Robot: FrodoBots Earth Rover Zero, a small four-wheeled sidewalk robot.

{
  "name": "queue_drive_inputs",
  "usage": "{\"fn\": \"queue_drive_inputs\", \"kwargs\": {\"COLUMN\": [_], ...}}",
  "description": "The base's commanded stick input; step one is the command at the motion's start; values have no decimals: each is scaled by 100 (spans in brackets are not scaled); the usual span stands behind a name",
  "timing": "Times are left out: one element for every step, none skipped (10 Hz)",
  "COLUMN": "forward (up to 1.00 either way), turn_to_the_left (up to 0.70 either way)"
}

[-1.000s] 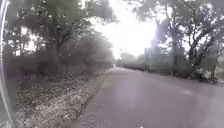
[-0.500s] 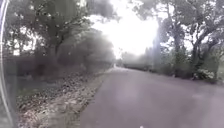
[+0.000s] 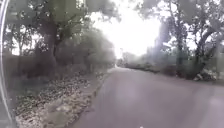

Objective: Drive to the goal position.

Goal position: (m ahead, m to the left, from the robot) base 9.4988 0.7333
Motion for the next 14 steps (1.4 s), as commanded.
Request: {"fn": "queue_drive_inputs", "kwargs": {"forward": [70, 70, 70, 70, 70, 70, 70, 70, 70, 70, 70, 70, 70, 70], "turn_to_the_left": [1, 1, 1, 1, -31, -2, 1, 1, 1, 1, 1, 1, 1, 1]}}
